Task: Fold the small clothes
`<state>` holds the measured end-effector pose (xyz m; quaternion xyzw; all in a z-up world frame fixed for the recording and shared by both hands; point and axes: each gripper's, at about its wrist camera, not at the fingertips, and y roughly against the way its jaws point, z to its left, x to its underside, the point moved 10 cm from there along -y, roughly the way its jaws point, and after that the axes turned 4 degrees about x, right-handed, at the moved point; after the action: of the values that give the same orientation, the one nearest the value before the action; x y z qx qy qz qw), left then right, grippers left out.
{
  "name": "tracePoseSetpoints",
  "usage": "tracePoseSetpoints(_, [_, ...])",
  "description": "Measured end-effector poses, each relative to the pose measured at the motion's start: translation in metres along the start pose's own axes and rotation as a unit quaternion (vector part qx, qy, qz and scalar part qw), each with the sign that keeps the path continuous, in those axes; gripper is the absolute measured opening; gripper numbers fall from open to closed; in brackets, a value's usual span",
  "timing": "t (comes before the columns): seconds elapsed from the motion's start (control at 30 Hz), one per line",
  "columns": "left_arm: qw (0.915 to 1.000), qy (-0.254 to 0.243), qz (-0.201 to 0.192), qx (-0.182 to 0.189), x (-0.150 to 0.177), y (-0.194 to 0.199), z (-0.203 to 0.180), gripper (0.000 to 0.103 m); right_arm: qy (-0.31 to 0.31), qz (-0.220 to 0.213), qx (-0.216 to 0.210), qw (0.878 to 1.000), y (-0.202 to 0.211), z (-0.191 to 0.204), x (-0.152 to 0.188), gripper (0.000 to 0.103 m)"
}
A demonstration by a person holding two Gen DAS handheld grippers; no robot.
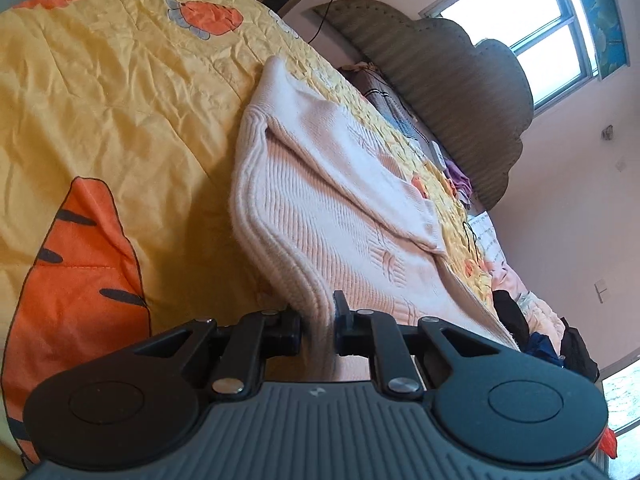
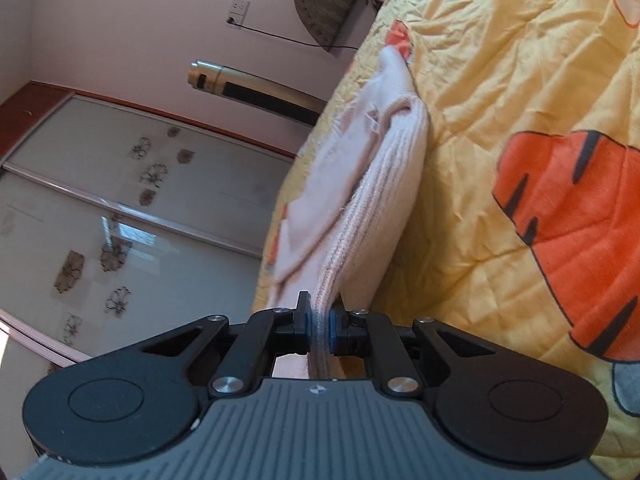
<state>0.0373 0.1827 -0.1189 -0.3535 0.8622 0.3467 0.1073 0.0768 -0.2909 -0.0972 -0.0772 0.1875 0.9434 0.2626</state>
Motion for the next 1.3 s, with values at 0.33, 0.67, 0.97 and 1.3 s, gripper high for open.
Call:
tracePoseSetpoints(0.33, [0.999, 0.013, -0.011, 0.041, -0.072, -0.034, -0.016, 0.014, -0.006, -0.017, -0.054, 0.998, -0.023, 0.031, -0.054, 0.013])
tracePoseSetpoints(0.67, [0.9956, 0.065, -0.045, -0.052, -0.199, -0.164, 0.022, 0.014, -0.085, -0.092, 0.027, 0.992, -0.182, -0.013, -0.242, 0.034])
tracePoseSetpoints(0.97, [0.9924, -0.075, -0.085, -0.049, -0.216, -0.138, -0.012, 0.016, -0.013, -0.062, 0.093, 0.994, -0.216, -0.041, -0.232, 0.054])
tracePoseSetpoints(1.3, [0.9806, -0.045, -0.109, -0.157, -0.239, -0.157, 0.018, 0.051, 0.123, -0.046, 0.127, 0.983, -0.229, 0.012, -0.237, 0.058])
